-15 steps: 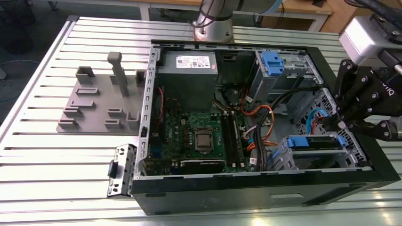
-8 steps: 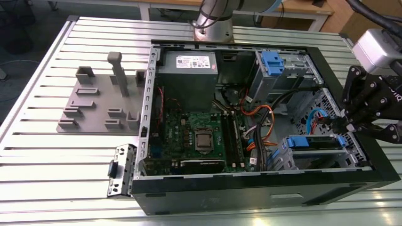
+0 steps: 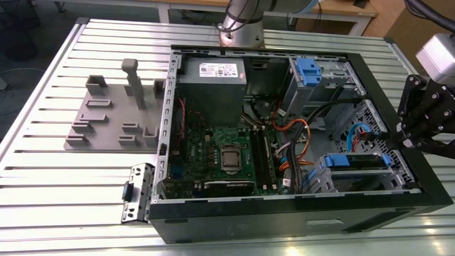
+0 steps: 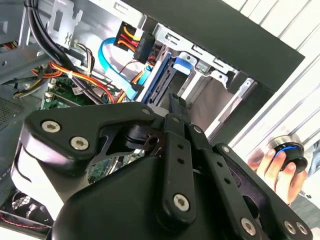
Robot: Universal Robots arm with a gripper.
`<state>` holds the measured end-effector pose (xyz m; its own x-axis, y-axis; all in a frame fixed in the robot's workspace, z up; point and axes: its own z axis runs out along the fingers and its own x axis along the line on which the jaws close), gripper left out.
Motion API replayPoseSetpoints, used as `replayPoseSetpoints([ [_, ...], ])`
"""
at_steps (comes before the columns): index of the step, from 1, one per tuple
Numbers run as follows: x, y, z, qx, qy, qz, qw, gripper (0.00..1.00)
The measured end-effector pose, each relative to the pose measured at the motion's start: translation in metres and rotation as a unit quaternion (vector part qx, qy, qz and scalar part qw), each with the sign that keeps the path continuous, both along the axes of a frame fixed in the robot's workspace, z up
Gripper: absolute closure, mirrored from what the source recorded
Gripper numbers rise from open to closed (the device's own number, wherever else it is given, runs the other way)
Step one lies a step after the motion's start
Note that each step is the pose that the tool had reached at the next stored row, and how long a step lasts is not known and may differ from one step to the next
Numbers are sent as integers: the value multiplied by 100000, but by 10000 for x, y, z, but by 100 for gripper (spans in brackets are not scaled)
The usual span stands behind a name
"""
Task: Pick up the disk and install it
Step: 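Insert the disk into the insertion slot, then insert the first disk wire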
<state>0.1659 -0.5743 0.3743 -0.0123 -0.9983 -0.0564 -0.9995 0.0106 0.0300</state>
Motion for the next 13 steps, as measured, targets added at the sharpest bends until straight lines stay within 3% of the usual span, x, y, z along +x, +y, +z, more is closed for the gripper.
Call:
replayPoseSetpoints([
  [10, 2, 0, 0, 3, 3, -2, 100000, 90],
  [13, 3, 0, 0, 4, 3, -6, 100000, 83],
])
